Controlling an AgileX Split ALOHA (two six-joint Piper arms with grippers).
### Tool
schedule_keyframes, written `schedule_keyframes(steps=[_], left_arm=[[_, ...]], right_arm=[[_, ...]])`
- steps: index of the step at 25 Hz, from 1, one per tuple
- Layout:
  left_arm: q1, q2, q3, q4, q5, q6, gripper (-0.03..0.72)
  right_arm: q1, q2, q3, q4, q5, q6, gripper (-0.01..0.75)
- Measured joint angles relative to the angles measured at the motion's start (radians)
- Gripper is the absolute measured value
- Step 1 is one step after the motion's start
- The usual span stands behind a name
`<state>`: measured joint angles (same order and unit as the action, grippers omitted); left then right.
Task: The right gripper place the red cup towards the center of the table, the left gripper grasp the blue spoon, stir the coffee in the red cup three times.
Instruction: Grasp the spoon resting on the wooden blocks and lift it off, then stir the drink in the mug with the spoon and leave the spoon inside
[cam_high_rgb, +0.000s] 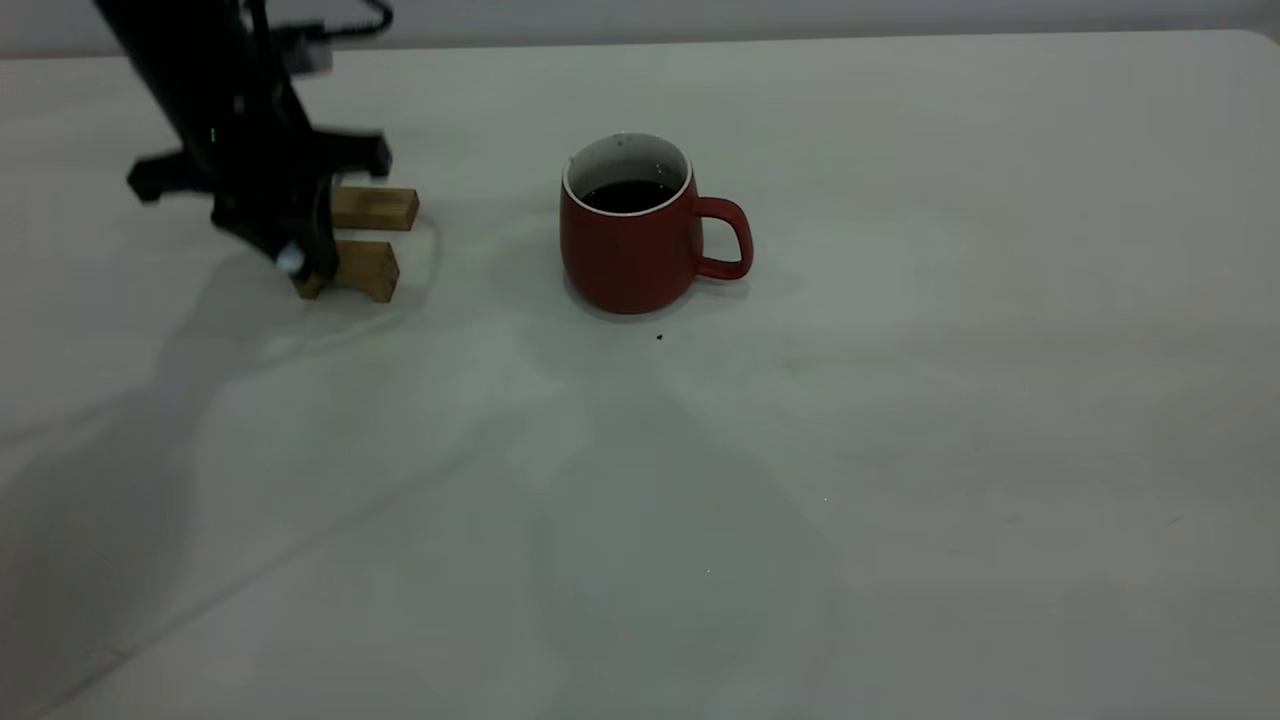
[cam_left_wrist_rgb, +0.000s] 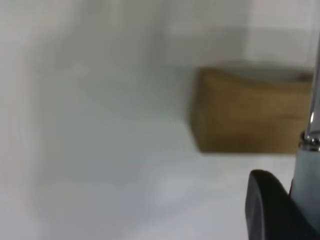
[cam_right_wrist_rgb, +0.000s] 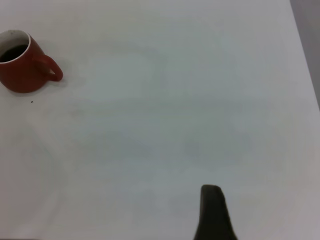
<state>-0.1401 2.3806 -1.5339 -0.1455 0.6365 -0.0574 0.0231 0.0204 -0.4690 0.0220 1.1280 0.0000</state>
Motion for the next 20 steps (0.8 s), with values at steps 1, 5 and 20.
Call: schedule_keyframes(steps=[1, 5, 20], left_arm=[[-0.004, -0.018, -0.019, -0.020, 0.033, 0.000, 0.127], [-0.028, -0.080, -0.093, -0.164, 0.149, -0.026, 0.126], [-0.044, -0.096, -0.132, -1.162, 0.335, -0.567, 0.125]], right_arm=[[0.000, 0.000, 0.000, 0.000, 0.000, 0.000, 0.572], [0.000, 0.000, 0.000, 0.000, 0.000, 0.000, 0.572], [0.000, 0.000, 0.000, 0.000, 0.000, 0.000, 0.572]])
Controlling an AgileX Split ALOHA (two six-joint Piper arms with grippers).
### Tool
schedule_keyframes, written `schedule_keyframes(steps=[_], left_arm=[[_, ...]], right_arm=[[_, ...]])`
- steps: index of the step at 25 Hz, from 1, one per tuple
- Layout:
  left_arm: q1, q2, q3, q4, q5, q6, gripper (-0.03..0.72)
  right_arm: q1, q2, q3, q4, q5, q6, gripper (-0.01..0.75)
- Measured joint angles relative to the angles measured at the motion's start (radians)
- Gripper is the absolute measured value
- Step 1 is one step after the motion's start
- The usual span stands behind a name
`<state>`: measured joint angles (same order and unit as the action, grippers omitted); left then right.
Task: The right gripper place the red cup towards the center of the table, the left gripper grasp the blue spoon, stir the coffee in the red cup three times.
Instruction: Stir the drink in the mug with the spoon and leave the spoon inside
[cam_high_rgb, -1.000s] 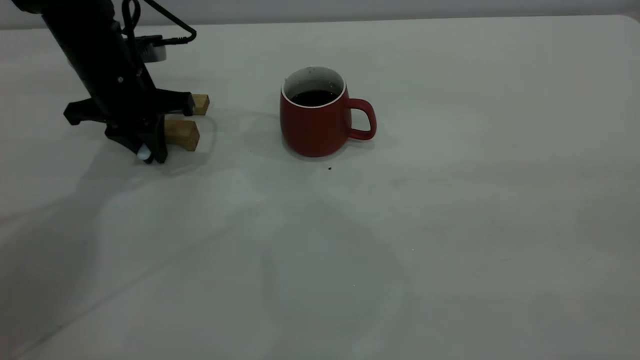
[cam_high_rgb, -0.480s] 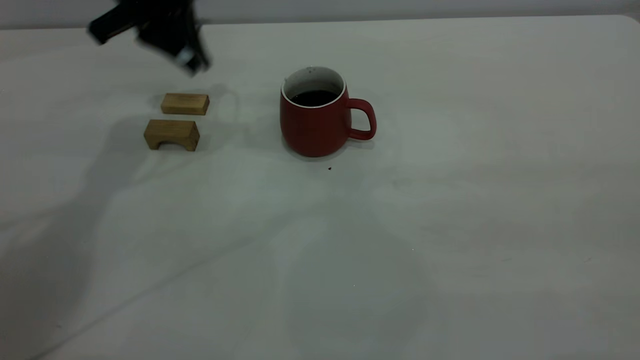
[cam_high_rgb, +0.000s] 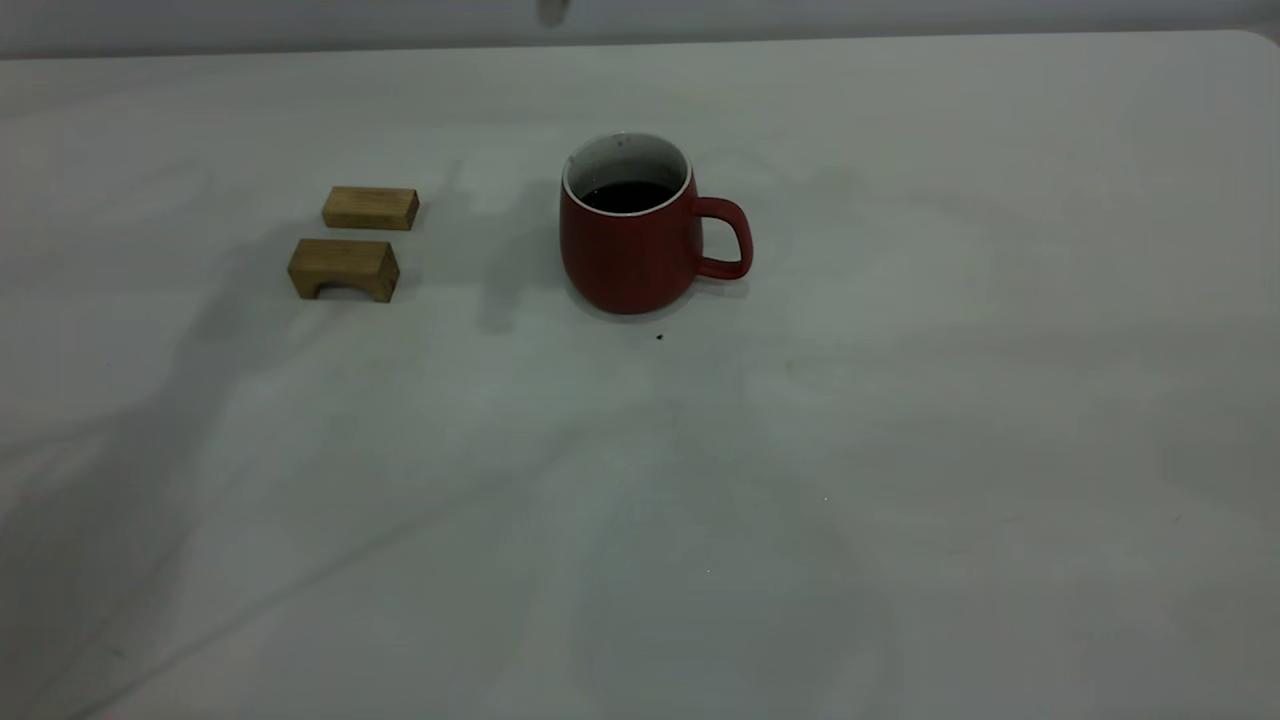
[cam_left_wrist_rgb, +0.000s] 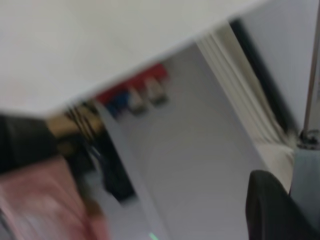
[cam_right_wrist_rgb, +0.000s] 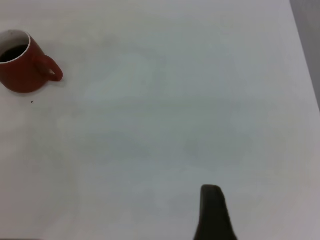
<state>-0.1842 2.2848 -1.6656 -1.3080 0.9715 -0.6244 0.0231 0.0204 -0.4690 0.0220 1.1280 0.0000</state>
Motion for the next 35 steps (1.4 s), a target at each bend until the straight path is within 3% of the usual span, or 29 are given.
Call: schedule_keyframes(steps=[5, 11, 19, 35], left_arm=[[-0.009, 0.067, 0.000, -0.176, 0.040, -0.014, 0.124], [-0.035, 0.134, 0.000, -0.364, -0.017, -0.023, 0.124], [-0.063, 0.233, 0.000, -0.398, -0.035, -0.175, 0.123], [-0.069, 0.165, -0.008, -0.378, -0.057, -0.200, 0.122]], right_arm=[[0.000, 0.000, 0.000, 0.000, 0.001, 0.000, 0.572], [0.000, 0.000, 0.000, 0.000, 0.001, 0.000, 0.572], [0.000, 0.000, 0.000, 0.000, 0.001, 0.000, 0.572], [0.000, 0.000, 0.000, 0.000, 0.001, 0.000, 0.572]])
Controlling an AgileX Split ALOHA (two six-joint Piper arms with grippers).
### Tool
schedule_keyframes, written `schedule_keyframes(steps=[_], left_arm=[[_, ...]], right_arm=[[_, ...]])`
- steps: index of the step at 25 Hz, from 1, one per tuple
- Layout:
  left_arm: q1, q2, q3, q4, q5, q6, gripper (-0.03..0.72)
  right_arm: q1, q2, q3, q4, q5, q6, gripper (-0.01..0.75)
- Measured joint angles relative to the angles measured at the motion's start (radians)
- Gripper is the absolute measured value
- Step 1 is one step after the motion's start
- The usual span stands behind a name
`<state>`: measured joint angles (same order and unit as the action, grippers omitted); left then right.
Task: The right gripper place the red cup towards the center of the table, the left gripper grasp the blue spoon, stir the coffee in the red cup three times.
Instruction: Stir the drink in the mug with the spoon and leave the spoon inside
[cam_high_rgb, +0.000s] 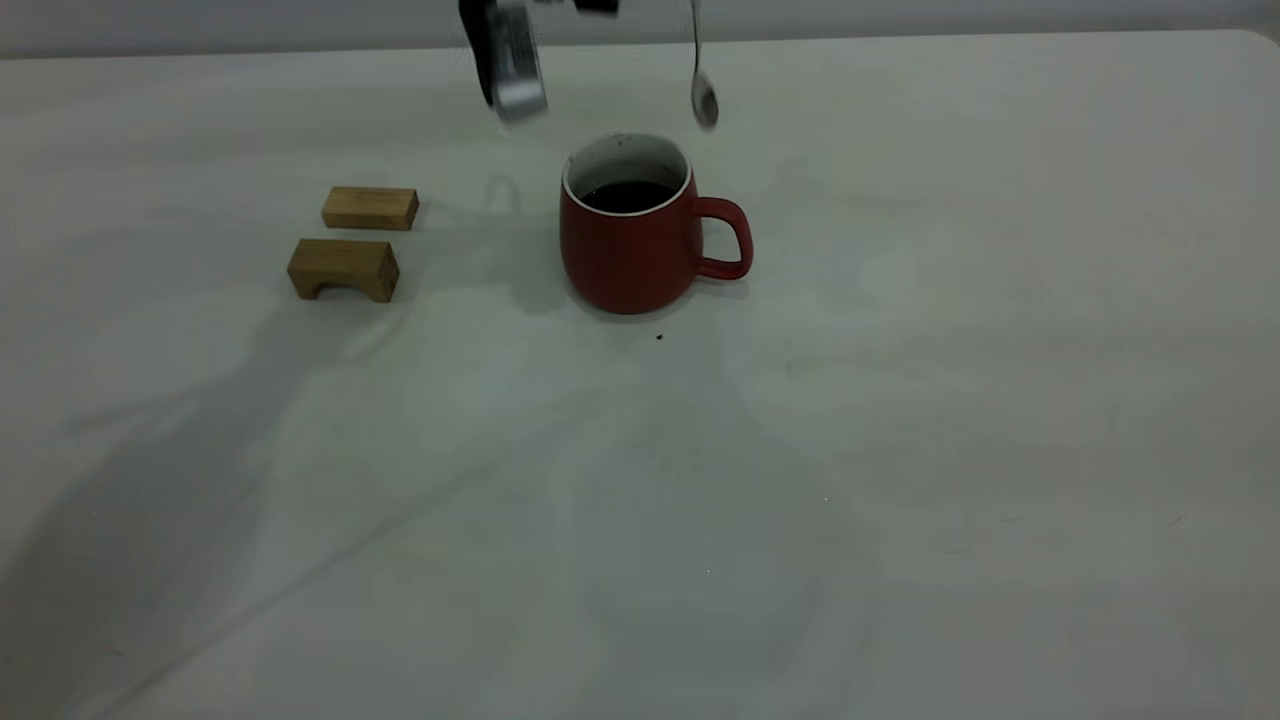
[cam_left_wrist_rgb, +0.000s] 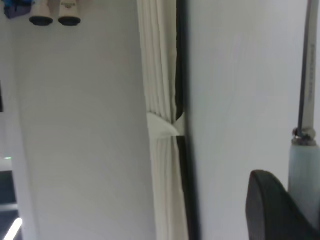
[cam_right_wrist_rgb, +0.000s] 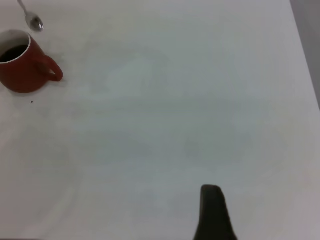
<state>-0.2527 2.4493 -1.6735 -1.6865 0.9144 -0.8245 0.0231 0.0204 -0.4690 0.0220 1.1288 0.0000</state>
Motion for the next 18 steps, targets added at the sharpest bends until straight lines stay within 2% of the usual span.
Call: schedule_keyframes(steps=[3, 9, 12, 18], left_arm=[[0.015, -0.037, 0.000, 0.082, 0.035, -0.091, 0.122], [0.022, -0.040, -0.001, 0.278, 0.087, -0.415, 0.122], [0.022, -0.040, -0.001, 0.349, 0.054, -0.440, 0.122], [0.021, -0.040, -0.001, 0.352, 0.046, -0.435, 0.116]], right_arm=[[0.000, 0.000, 0.000, 0.001, 0.000, 0.000, 0.572], [0.000, 0.000, 0.000, 0.003, 0.000, 0.000, 0.572], [0.000, 0.000, 0.000, 0.003, 0.000, 0.000, 0.572], [0.000, 0.000, 0.000, 0.003, 0.000, 0.000, 0.572]])
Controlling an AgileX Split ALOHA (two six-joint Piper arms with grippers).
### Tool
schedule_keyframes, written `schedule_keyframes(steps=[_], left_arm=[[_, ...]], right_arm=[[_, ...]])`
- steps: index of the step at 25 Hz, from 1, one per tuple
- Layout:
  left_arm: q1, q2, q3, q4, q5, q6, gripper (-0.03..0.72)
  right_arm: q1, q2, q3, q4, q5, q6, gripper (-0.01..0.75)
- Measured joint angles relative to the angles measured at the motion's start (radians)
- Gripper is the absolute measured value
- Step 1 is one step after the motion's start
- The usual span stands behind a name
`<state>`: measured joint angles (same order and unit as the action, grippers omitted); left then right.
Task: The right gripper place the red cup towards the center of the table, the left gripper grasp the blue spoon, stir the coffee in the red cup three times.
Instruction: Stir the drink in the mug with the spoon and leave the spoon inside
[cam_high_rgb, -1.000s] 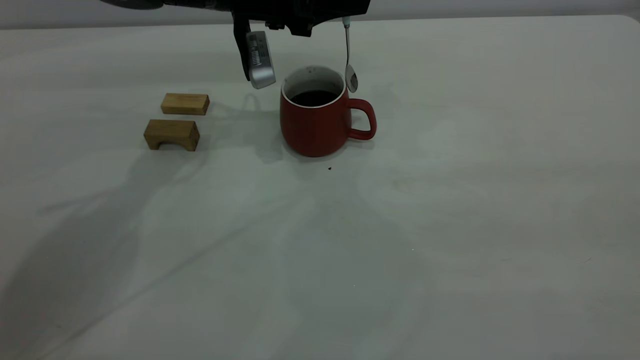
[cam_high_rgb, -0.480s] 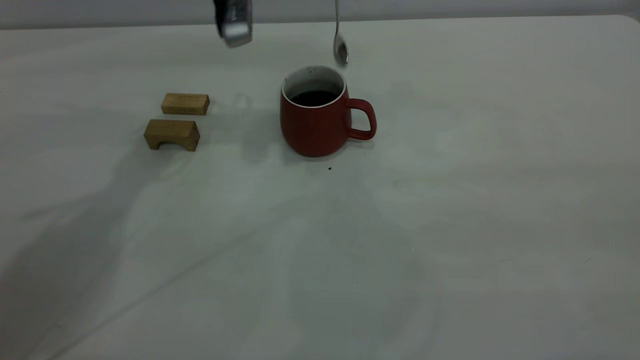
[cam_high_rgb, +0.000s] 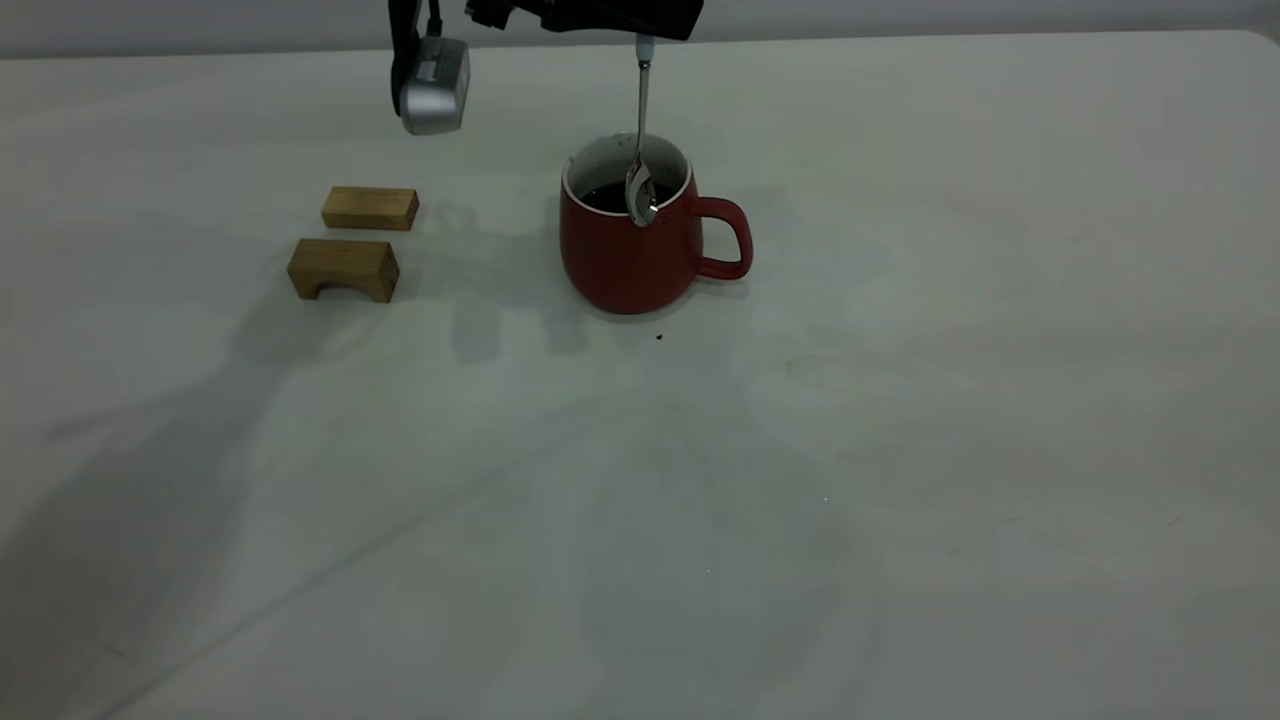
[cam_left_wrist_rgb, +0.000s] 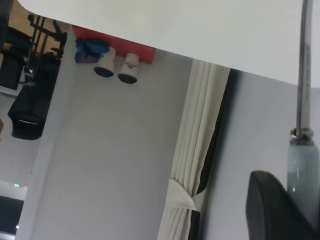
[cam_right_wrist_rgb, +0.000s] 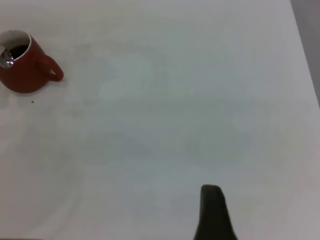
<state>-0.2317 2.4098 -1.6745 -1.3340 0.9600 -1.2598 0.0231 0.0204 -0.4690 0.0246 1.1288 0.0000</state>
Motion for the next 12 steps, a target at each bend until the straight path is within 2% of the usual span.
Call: schedule_keyframes(steps=[7, 12], left_arm=[[0.001, 0.000, 0.000, -0.166, -0.006, 0.093, 0.115], [0.001, 0.006, 0.000, -0.099, -0.095, 0.127, 0.115]], right_arm=[[0.000, 0.000, 0.000, 0.000, 0.000, 0.000, 0.572], [0.000, 0.000, 0.000, 0.000, 0.000, 0.000, 0.572]])
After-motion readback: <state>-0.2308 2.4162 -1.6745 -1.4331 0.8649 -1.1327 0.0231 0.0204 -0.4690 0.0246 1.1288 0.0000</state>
